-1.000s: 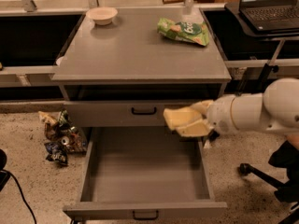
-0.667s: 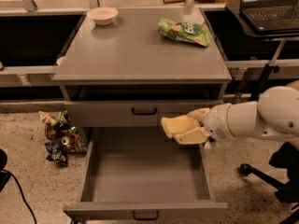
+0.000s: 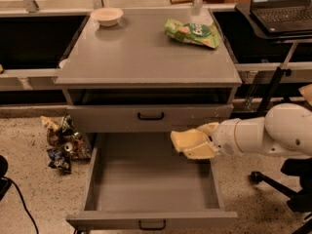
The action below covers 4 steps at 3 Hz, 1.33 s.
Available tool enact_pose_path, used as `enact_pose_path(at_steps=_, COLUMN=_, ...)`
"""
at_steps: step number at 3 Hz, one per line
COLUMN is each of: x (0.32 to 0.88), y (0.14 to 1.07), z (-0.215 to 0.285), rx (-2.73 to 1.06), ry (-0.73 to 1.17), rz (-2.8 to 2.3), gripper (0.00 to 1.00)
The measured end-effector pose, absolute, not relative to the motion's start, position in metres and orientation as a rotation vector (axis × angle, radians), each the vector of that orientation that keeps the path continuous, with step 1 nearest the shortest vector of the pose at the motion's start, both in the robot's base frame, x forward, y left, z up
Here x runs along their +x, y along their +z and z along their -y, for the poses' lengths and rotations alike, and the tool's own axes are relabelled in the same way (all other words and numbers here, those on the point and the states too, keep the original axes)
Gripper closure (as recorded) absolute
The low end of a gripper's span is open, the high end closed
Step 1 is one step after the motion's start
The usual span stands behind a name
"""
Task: Place sponge into middle drawer
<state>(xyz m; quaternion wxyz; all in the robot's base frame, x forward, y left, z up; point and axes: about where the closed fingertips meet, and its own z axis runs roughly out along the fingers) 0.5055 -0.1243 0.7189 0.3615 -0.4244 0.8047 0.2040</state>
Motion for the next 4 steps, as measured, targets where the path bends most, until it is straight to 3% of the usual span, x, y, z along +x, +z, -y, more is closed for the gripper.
enact_pose_path(at_steps=3, x=0.51, y=0.55, z=0.15, rx=-0.919, ry=0.536, rz=-2.168, gripper=1.0)
enact_pose_path(at_steps=4, x=0.518, y=0.515, z=0.153, rx=-0.856, ry=0.577, rz=-2.185, gripper=0.82)
